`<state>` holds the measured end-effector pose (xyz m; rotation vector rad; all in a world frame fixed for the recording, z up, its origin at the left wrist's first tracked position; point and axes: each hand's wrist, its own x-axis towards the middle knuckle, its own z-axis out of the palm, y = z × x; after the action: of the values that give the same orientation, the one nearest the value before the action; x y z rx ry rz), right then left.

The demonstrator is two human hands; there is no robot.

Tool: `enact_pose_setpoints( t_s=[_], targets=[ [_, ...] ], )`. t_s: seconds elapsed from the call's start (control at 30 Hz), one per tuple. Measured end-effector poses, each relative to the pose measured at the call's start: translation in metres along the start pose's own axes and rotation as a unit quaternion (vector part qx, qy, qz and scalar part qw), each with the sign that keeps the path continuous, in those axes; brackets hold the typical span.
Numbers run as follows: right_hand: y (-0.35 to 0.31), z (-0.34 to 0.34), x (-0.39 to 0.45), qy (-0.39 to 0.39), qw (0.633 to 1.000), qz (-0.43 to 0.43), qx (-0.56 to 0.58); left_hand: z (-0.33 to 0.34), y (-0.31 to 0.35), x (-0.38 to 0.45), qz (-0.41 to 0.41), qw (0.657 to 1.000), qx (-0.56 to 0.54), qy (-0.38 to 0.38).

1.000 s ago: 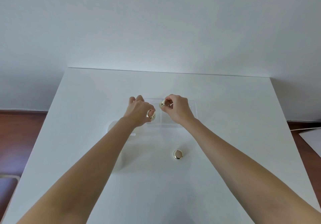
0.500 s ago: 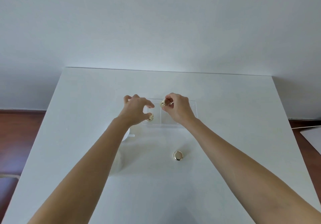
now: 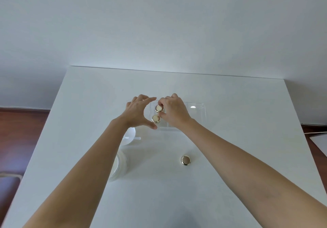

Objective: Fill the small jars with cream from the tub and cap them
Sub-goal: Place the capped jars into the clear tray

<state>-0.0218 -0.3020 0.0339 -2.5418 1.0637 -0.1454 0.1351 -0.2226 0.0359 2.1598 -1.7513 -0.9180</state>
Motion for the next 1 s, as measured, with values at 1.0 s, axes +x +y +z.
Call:
enact_pose_setpoints(
  t_s=[1.0],
  targets=[
    [0.015,-0.025,-0.099,0.119,0.979,0.021,0.166,0.0,0.001,-0.004,-0.008,1.0,0.002,-0.007]
  ],
)
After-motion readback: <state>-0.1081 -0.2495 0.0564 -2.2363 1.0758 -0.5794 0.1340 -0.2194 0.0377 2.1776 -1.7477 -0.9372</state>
